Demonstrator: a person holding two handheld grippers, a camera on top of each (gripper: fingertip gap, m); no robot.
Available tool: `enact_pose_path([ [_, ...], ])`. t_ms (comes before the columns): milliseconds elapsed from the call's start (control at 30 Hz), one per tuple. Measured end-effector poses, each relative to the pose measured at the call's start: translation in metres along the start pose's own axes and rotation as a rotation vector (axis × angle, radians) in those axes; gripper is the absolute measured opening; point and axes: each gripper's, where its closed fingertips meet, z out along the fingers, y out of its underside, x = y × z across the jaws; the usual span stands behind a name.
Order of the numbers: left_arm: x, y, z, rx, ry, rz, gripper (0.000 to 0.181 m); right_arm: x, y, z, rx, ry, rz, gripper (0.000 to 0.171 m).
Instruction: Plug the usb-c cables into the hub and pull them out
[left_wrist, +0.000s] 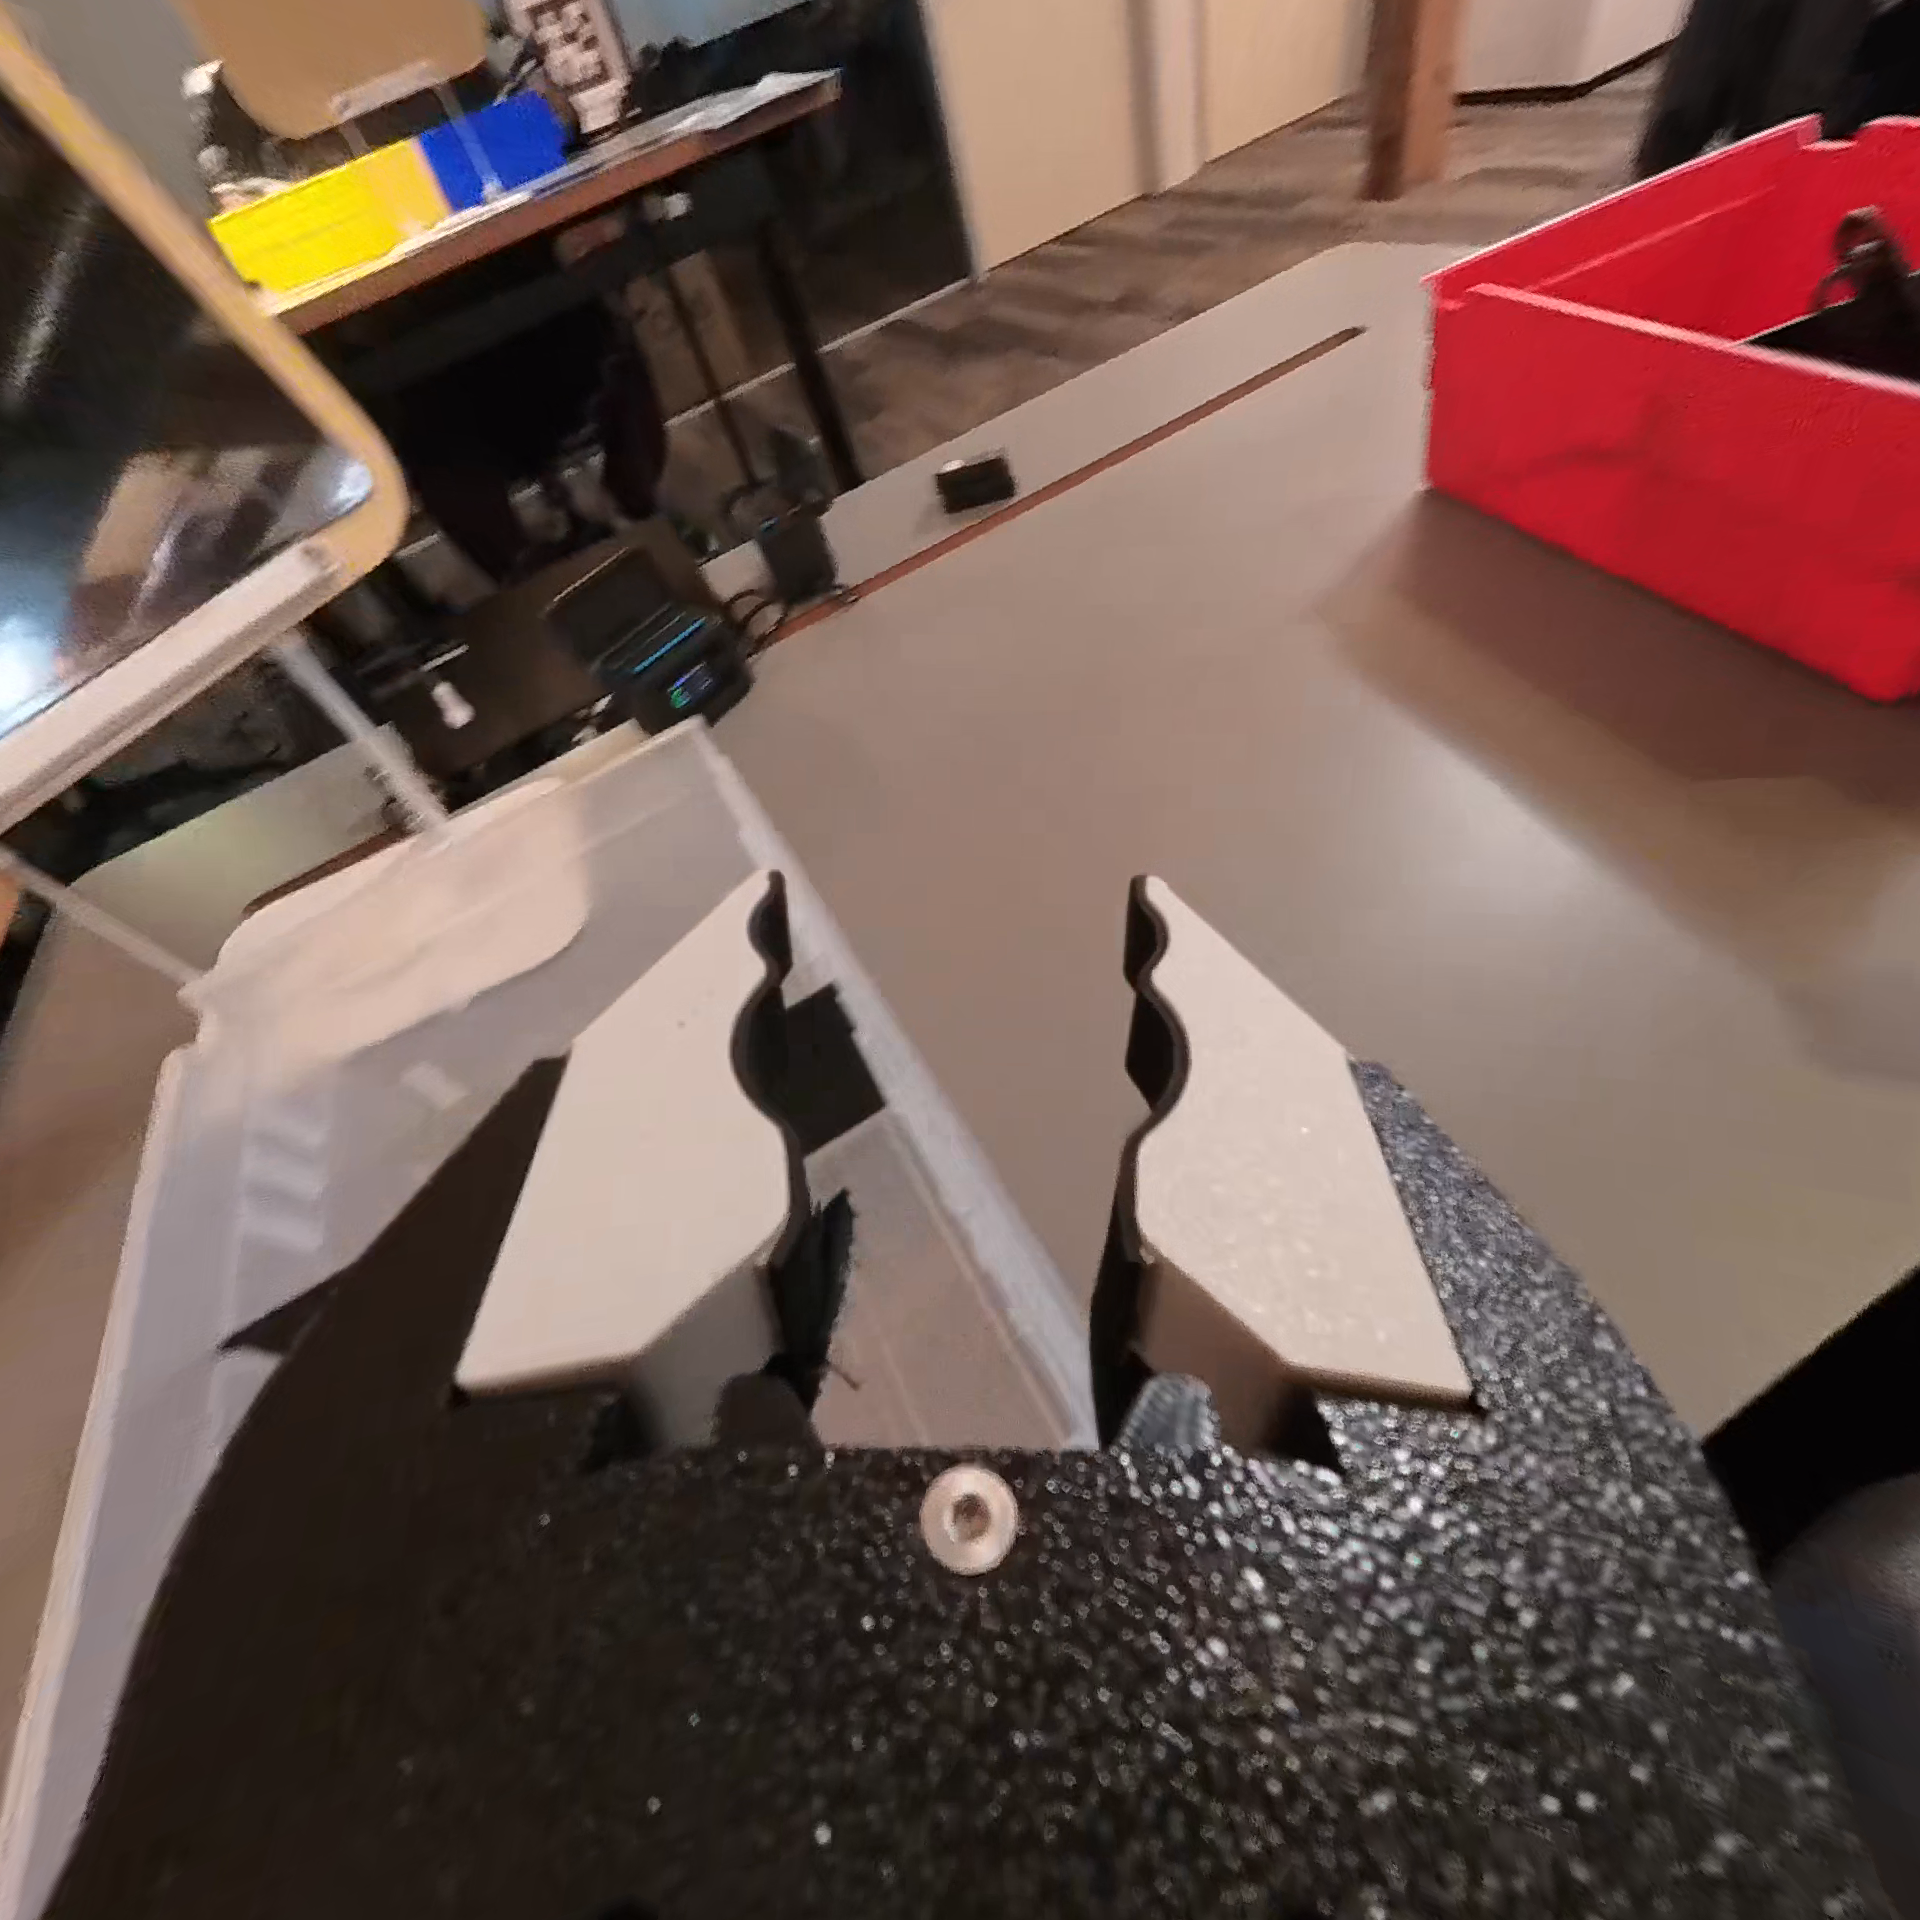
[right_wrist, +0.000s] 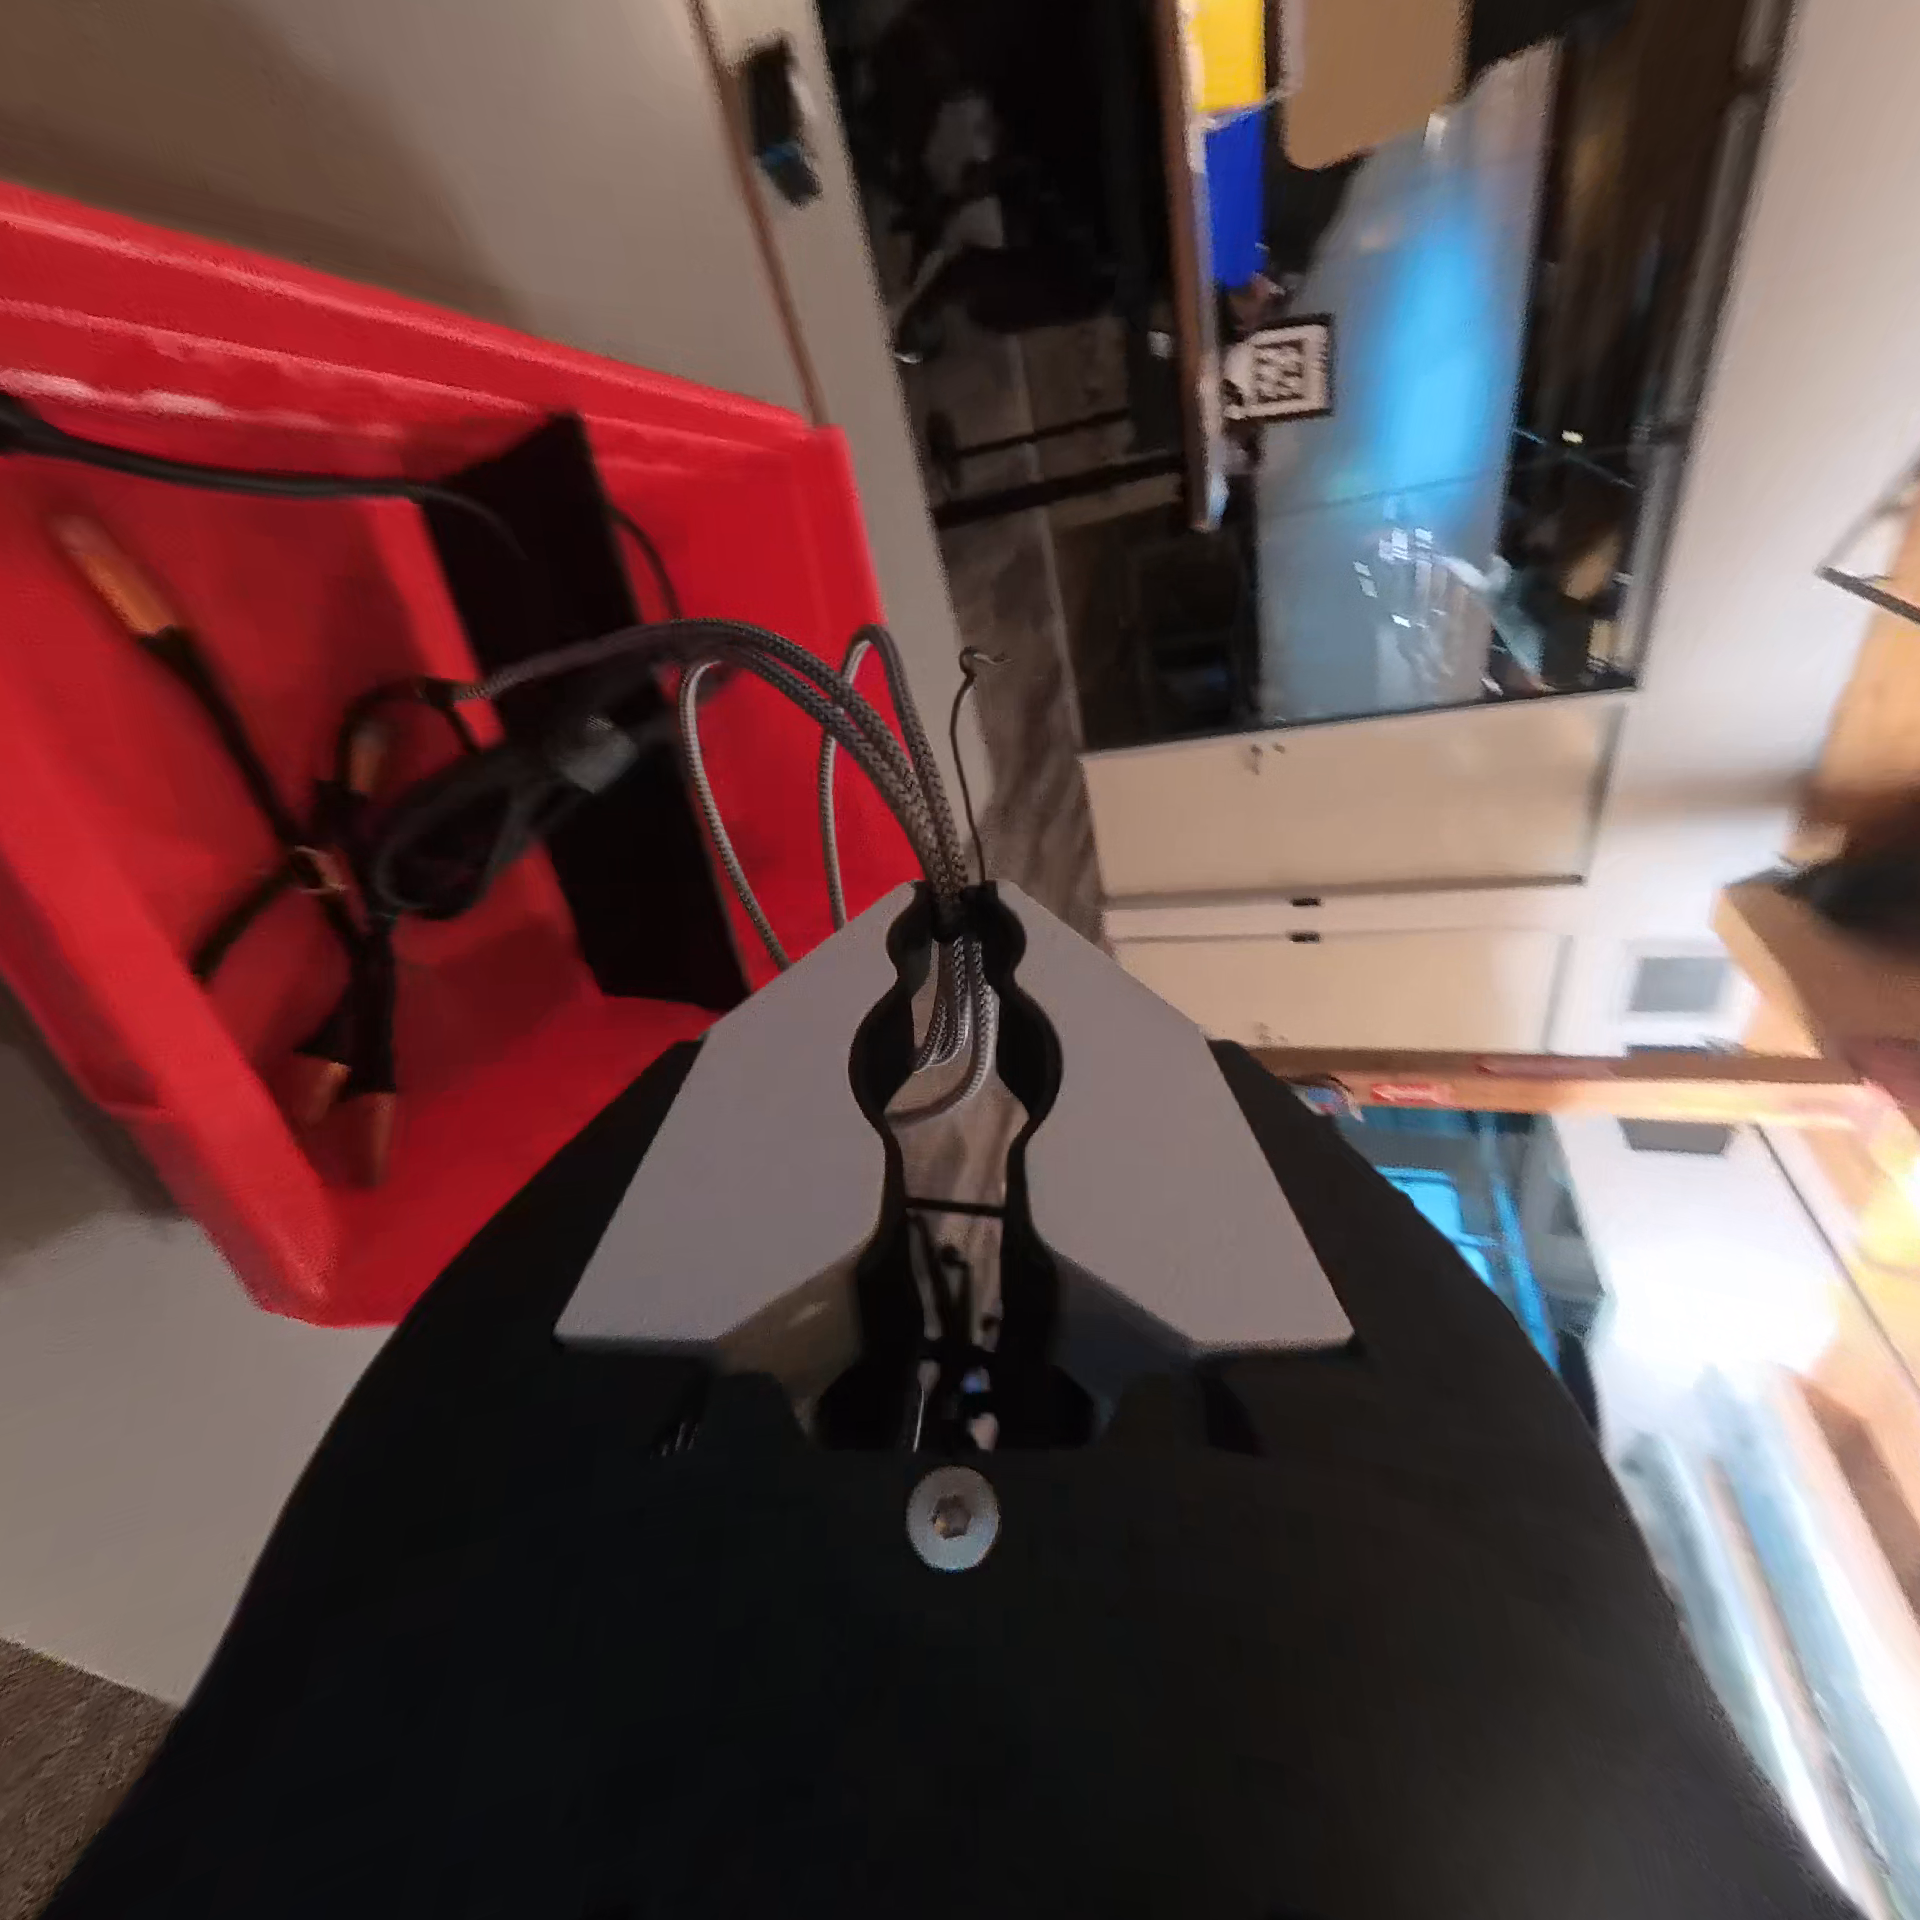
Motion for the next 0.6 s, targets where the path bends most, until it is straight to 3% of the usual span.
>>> enact_pose_path([
  [33, -0.007, 0.005, -0.002, -0.009, -0.032, -0.006, 0.061, -0.013, -0.006, 0.007, 0.016, -0.045, 0.007, 0.006],
  [133, -0.023, 0.020, -0.004, -0.057, -0.109, -0.013, 0.059, -0.053, -0.023, 0.028, 0.069, -0.191, 0.133, 0.006],
  [267, -0.023, 0.042, 0.003, -0.142, -0.109, -0.040, 0.063, -0.097, -0.017, 0.052, 0.054, -0.435, 0.497, 0.006],
  [467, -0.026, 0.061, 0.006, -0.212, -0.131, -0.086, 0.062, -0.117, 0.022, 0.072, -0.109, -0.518, 0.801, 0.011],
  [567, -0.027, 0.058, 0.001, -0.184, -0.129, -0.131, 0.078, -0.098, 0.025, 0.059, -0.119, -0.440, 0.825, 0.063],
  [600, -0.027, 0.057, -0.002, -0.173, -0.127, -0.145, 0.085, -0.085, 0.027, 0.052, -0.108, -0.368, 0.813, 0.071],
])
